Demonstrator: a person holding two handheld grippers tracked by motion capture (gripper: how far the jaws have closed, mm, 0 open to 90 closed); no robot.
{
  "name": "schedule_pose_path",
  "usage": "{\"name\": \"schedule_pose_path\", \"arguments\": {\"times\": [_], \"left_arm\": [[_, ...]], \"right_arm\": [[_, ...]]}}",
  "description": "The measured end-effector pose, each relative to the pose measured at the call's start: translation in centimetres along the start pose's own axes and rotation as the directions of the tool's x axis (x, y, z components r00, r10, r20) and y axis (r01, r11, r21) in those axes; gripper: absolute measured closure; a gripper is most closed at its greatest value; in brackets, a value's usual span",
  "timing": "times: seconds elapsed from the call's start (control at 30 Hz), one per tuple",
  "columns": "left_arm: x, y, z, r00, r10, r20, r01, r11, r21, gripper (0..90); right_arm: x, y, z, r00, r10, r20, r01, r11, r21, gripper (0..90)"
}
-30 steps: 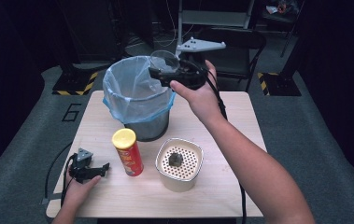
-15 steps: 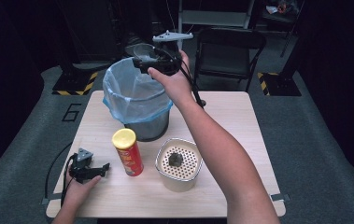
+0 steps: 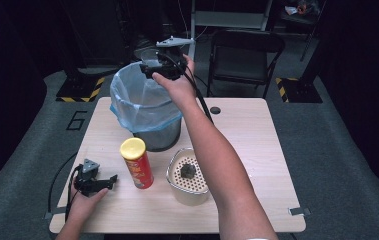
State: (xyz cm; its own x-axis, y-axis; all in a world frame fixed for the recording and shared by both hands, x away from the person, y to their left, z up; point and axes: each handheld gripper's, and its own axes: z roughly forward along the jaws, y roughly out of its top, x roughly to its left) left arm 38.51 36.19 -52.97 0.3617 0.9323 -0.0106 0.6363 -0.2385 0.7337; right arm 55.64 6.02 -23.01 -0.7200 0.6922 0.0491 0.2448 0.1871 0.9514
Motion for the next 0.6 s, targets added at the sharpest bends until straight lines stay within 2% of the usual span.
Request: {"name": "schedule_pose_path", "arguments": {"times": [0.07, 0.1, 0.13, 0.2, 0.33, 0.47, 0.57, 0.6], "left_arm": [[0.0, 0.0, 0.0, 1.0000, 0.000, 0.000, 0.000, 1.0000, 0.000, 12.9], [0.0, 0.0, 0.0, 1.0000, -0.002, -0.001, 0.002, 1.0000, -0.003, 12.9], [0.0, 0.0, 0.0, 1.0000, -0.002, -0.002, 0.002, 1.0000, -0.004, 12.9], [0.0, 0.0, 0.0, 1.0000, 0.001, -0.001, -0.001, 1.0000, 0.001, 12.8], [-0.1, -0.1, -0.1, 1.0000, 0.002, 0.005, -0.002, 1.0000, -0.001, 12.2], [-0.2, -0.1, -0.1, 0.9999, -0.001, 0.012, 0.001, 1.0000, 0.004, 12.2], [-0.2, -0.1, -0.1, 0.9999, -0.003, 0.011, 0.003, 1.0000, 0.004, 12.3], [-0.2, -0.1, -0.1, 0.9998, -0.001, 0.018, 0.001, 1.0000, 0.000, 12.0]], "right_arm": [[0.1, -0.2, 0.3, 1.0000, 0.002, -0.010, -0.002, 1.000, 0.012, 10.4], [0.2, -0.3, 0.6, 0.9997, 0.015, -0.019, -0.014, 0.999, 0.029, 5.1], [0.3, -0.5, 0.7, 0.9998, 0.007, -0.018, -0.006, 0.999, 0.050, 3.5], [0.5, -0.7, 0.6, 0.9997, -0.021, -0.007, 0.022, 0.998, 0.061, 3.5], [0.4, -1.0, -0.3, 1.0000, -0.007, -0.003, 0.007, 0.999, 0.031, 5.6], [-0.1, -1.1, -1.7, 0.9995, -0.030, 0.005, 0.030, 1.000, 0.005, 11.5], [-0.2, -1.4, -3.0, 0.9997, -0.022, -0.009, 0.022, 1.000, -0.020, 13.8], [-0.4, -1.6, -3.4, 0.9991, -0.040, -0.016, 0.039, 0.999, -0.028, 13.8]]}}
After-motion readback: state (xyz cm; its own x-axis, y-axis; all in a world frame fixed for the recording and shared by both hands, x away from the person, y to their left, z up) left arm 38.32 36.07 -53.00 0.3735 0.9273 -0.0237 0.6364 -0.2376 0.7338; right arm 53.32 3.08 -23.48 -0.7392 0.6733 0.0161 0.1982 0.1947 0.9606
